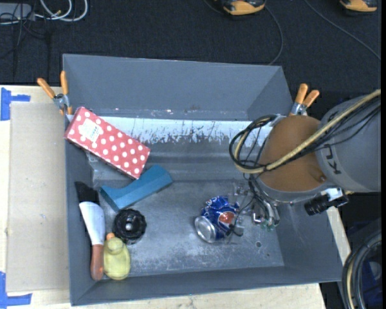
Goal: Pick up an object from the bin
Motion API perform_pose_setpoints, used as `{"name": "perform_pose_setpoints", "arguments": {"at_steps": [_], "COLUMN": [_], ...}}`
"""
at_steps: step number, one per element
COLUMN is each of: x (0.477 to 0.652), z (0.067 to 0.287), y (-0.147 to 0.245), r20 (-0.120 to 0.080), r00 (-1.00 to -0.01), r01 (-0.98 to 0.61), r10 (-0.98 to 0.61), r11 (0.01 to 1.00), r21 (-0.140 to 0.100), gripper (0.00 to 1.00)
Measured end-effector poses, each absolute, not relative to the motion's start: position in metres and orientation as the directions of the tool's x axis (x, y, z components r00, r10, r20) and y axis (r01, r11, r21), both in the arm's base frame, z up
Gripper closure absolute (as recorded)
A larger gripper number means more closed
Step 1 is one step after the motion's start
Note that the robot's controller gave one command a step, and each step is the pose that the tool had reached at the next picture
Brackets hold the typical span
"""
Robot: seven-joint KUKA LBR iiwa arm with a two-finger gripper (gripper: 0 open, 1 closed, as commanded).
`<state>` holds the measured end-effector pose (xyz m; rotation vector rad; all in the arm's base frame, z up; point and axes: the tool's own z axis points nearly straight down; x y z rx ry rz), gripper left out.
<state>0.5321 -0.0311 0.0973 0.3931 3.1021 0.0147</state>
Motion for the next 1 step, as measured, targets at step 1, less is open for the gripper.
{"name": "perform_pose_setpoints", "arguments": {"at_steps": [1], "x": [0.5289], "z": [0.0791], "y": [-0.0284], "r20": [-0.022], "r00": [-0.996], "r01": [-0.091], "r10": [-0.091], "r11": [0.996], "r21": [0.012], "gripper": [1.0]}}
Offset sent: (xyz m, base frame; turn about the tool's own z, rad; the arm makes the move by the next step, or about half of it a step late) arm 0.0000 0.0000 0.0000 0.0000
